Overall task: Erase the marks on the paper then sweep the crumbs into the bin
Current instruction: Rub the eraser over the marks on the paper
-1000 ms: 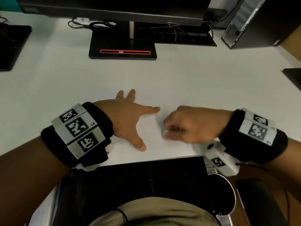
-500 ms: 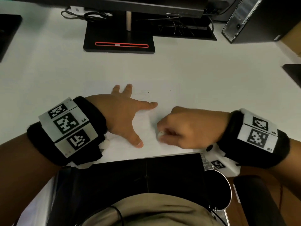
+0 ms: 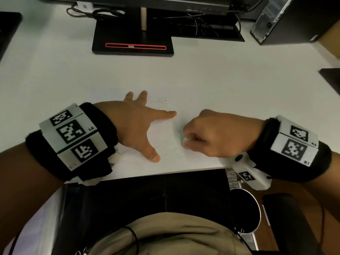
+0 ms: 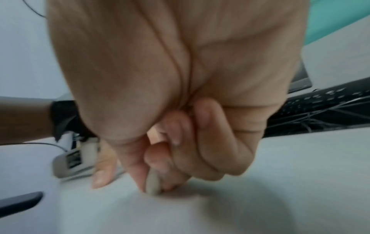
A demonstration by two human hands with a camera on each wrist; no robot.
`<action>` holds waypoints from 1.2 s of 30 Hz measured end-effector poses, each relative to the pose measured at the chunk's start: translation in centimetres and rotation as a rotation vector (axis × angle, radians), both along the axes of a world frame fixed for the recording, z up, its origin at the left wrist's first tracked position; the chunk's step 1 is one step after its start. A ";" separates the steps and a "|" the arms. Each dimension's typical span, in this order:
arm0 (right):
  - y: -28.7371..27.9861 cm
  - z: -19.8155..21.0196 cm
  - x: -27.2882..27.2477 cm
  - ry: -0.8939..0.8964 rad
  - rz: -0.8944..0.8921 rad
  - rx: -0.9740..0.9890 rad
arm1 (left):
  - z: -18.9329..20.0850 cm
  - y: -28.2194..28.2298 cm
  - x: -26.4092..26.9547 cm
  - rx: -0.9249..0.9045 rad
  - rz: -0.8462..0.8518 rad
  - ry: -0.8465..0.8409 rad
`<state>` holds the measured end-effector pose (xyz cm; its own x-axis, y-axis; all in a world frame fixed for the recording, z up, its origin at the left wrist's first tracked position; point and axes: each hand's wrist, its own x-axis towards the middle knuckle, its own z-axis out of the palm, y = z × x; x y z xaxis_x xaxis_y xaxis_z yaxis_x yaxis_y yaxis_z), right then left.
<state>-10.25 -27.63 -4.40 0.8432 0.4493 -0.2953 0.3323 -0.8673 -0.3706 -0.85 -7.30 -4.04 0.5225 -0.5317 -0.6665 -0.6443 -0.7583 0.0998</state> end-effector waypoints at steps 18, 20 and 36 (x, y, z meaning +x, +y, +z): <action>1.0 -0.2 -0.8 -0.023 0.068 0.058 | -0.3 0.1 0.2 0.004 -0.006 -0.006; 1.3 -0.2 -1.3 0.016 0.101 0.081 | -0.3 0.1 0.1 0.005 -0.003 -0.001; 1.8 -0.2 -0.6 0.010 0.088 0.067 | -0.4 0.0 -0.1 0.002 -0.010 -0.018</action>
